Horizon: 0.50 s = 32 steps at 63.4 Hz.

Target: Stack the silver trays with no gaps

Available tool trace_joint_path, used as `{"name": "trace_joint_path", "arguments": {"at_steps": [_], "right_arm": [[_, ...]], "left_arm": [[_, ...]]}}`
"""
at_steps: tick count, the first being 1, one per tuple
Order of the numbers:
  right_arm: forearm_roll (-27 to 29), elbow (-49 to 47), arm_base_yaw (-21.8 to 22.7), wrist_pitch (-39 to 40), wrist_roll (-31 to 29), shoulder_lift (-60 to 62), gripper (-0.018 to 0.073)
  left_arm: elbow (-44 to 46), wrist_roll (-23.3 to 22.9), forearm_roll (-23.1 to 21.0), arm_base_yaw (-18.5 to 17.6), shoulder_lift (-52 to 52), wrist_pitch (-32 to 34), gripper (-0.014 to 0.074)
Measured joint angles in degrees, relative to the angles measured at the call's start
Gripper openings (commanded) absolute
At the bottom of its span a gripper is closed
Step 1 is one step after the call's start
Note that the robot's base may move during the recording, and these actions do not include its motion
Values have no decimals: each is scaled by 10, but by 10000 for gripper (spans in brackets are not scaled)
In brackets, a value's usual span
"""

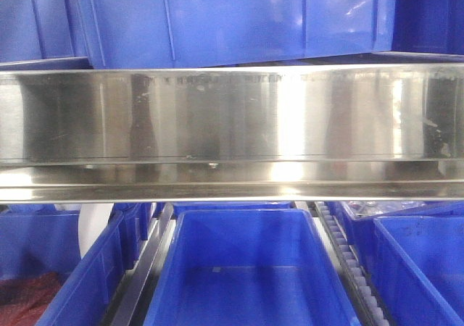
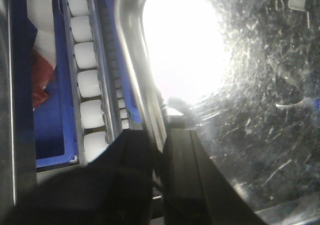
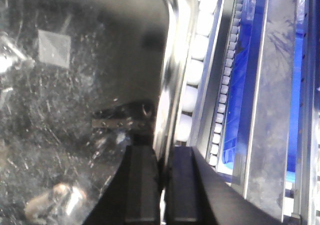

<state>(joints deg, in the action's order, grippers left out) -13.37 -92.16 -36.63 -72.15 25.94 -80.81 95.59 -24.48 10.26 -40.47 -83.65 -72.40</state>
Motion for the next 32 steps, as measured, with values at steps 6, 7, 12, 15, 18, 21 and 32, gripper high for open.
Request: {"name": "trace_joint_path", "arguments": {"at_steps": [6,7,12,15,18,21,32], "right_arm": [[0,3,0,0,1,0,56],[0,3,0,0,1,0,56],[0,3,0,0,1,0,56],[0,3,0,0,1,0,56],[0,3,0,0,1,0,56],[0,3,0,0,1,0,56],[0,3,0,0,1,0,56]], "left_arm": [[0,1,2,0,0,0,-41],[0,1,2,0,0,0,-41],[0,2,2,-1,0,0,-41],[0,2,2,-1,0,0,-41],[0,2,2,-1,0,0,-41],[0,2,2,-1,0,0,-41],[0,3,2,-1,0,0,-41]]}}
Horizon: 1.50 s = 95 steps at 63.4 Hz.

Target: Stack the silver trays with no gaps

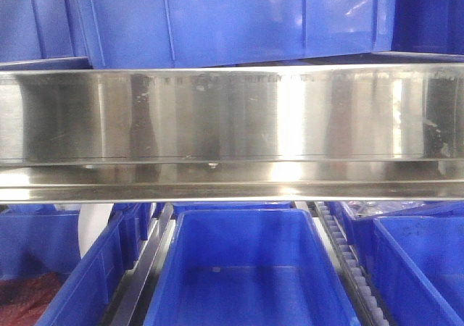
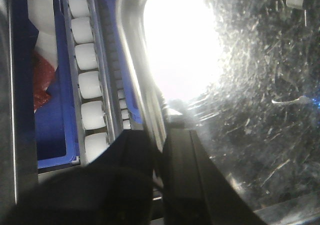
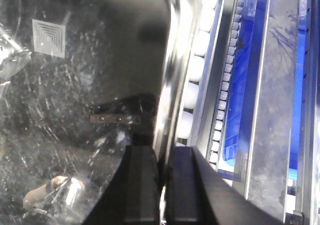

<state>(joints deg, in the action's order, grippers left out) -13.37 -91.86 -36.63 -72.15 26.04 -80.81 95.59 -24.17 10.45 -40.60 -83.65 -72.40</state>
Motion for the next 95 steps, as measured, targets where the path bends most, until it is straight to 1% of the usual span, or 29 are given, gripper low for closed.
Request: {"name": "trace_joint_path", "arguments": {"at_steps": [95], "right_arm": [[0,3,0,0,0,0,56]], "left_arm": [[0,0,1,0,0,0,-48]]}}
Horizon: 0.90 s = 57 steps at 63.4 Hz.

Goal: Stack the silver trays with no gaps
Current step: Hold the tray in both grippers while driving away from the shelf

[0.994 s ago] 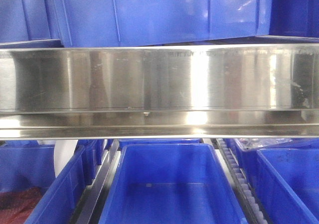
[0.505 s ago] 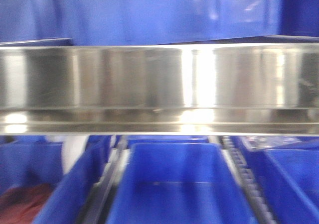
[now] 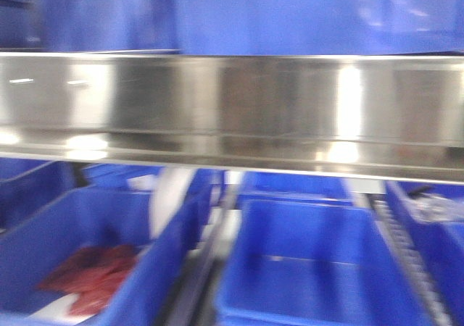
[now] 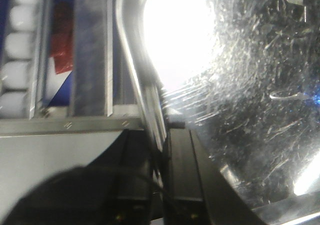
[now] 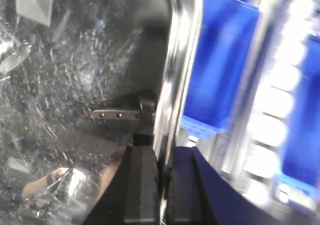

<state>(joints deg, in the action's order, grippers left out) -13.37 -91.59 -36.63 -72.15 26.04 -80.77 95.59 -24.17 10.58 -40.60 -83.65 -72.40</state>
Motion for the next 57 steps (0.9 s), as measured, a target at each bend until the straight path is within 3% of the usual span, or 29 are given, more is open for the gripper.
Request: {"name": "trace_joint_path", "arguments": {"at_steps": [57], "right_arm": [[0,0,0,0,0,1,56]], "left_arm": [[2,0,0,0,-1,0,-48]]}}
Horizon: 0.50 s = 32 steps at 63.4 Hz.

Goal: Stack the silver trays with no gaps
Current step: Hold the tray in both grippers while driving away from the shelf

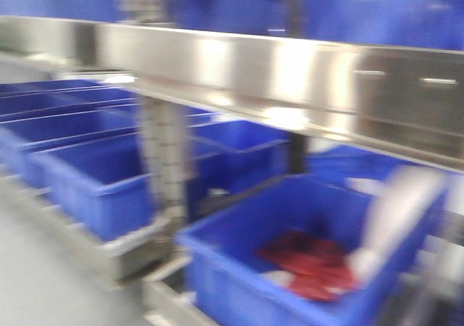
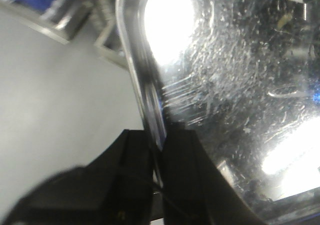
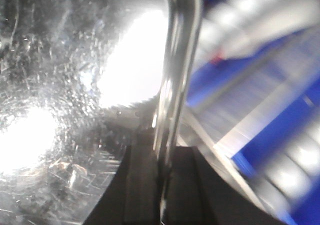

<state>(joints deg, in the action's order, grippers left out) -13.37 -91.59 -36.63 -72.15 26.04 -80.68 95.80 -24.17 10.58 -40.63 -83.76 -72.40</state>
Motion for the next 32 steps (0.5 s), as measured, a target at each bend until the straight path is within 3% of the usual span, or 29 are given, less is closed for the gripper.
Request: {"name": "trace_joint_path", "arguments": {"at_steps": [32], "right_arm": [[0,0,0,0,0,0,56]], "left_arm": [[1,0,1,0,-1,0,-48]]}}
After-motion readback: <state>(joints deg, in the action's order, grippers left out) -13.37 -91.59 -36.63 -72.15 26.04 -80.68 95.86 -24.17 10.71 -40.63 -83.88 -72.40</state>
